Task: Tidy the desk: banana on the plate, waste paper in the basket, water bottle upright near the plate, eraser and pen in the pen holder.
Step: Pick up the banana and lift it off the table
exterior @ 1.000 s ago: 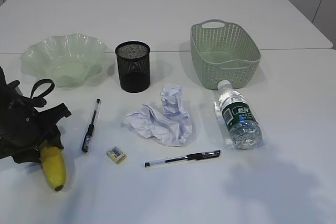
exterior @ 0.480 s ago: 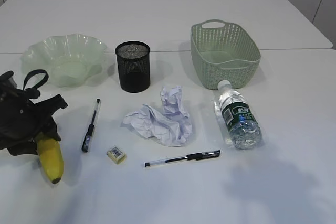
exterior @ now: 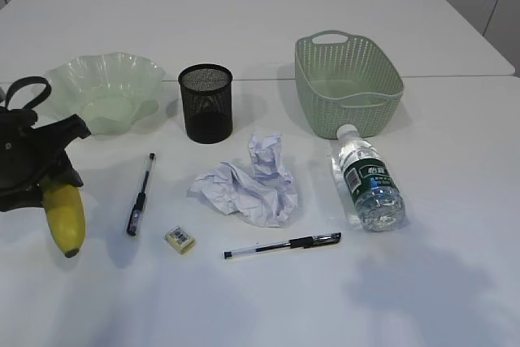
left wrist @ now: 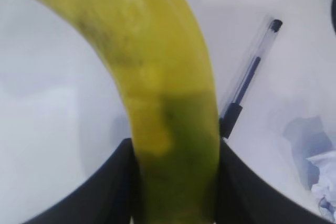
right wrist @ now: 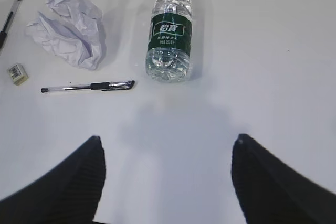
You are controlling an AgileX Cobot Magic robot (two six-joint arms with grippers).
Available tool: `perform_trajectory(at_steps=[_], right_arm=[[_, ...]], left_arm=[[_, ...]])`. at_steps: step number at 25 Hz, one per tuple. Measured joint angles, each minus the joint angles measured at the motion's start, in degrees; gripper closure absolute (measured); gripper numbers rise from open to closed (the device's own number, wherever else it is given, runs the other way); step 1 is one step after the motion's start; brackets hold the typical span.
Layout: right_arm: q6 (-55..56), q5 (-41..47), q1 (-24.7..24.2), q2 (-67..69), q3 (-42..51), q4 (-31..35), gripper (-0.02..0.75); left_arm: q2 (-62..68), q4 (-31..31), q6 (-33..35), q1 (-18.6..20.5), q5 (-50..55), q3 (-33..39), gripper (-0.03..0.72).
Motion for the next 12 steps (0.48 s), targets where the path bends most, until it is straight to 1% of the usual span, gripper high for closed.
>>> perform_trajectory(at_steps=[5, 8, 12], right_arm=[[0.0, 0.0, 0.0, 0.0, 0.0, 0.0, 0.183], [0.0, 0.0, 0.0, 0.0, 0.0, 0.0, 0.183], [0.0, 0.0, 0.0, 0.0, 0.0, 0.05, 0.183]], left_arm=[[-3.65, 4.63, 0.0, 0.0, -0.48, 0.22, 0.402], [-5.25, 8.76, 0.0, 0.0, -1.0, -0.34, 0.402], [-5.5, 14.72, 0.38, 0.0, 1.11, -5.33, 0.393]])
